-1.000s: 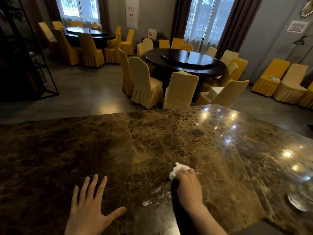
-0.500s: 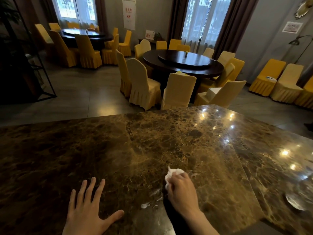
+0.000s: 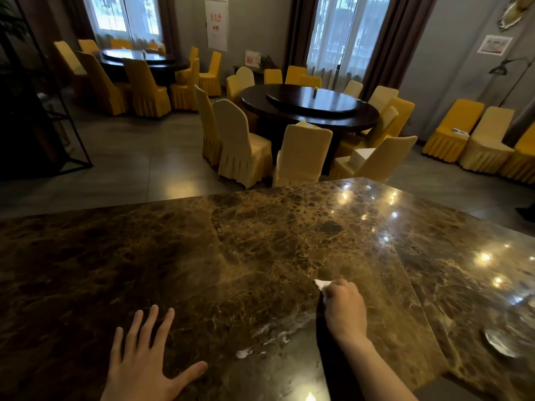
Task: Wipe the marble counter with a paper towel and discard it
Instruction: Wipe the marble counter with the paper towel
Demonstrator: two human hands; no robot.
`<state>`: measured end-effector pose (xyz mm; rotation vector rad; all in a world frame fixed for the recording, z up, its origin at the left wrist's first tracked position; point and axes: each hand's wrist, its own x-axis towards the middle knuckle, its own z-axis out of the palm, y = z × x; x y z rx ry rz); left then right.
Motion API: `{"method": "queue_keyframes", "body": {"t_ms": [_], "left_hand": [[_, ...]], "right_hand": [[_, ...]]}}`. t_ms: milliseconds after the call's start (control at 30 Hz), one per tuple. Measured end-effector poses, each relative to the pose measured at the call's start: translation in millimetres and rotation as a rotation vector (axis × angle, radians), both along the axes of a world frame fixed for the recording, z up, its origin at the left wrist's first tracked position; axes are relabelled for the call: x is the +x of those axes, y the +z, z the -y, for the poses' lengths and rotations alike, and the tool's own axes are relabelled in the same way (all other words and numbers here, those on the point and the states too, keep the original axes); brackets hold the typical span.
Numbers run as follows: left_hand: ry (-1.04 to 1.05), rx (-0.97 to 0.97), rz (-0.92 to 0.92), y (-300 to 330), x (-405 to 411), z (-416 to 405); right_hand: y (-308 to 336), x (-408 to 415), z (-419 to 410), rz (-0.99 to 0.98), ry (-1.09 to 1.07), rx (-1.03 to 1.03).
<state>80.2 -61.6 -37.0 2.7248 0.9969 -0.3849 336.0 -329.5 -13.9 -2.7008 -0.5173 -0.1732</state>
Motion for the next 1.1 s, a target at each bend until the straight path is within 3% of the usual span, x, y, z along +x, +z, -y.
{"method": "queue_keyframes", "body": {"t_ms": [67, 233, 300, 400, 467, 667, 767, 867, 1000, 1100], "left_hand": [[0.000, 0.000, 0.012, 0, 0, 0], [0.002, -0.003, 0.021, 1, 0, 0], [0.005, -0.007, 0.023, 1, -1, -1], [0.007, -0.012, 0.017, 2, -1, -1], [0.006, -0.017, 0.015, 3, 0, 0], [0.008, -0.013, -0.010, 11, 2, 2], [0.004, 0.001, -0.038, 16, 3, 5], [0.004, -0.005, -0.046, 18, 3, 6], [0.000, -0.006, -0.049, 19, 3, 7], [-0.003, -0.018, -0.050, 20, 2, 8]], "right_hand": [[-5, -21, -16, 0.004, 0.083, 0.019], [-10, -70, -39, 0.009, 0.544, -0.002], [-7, -54, -24, 0.028, 0.475, 0.009], [-4, -29, -1, 0.067, 0.136, -0.023], [-2, -35, -7, 0.055, 0.057, -0.024], [-5, -76, -27, -0.035, 0.444, 0.044], [4, -34, 0, -0.046, 0.106, 0.172], [10, -1, 26, -0.040, -0.111, 0.114], [-1, -35, 7, 0.002, 0.017, 0.025], [-9, -79, -29, -0.034, 0.261, 0.043]]}}
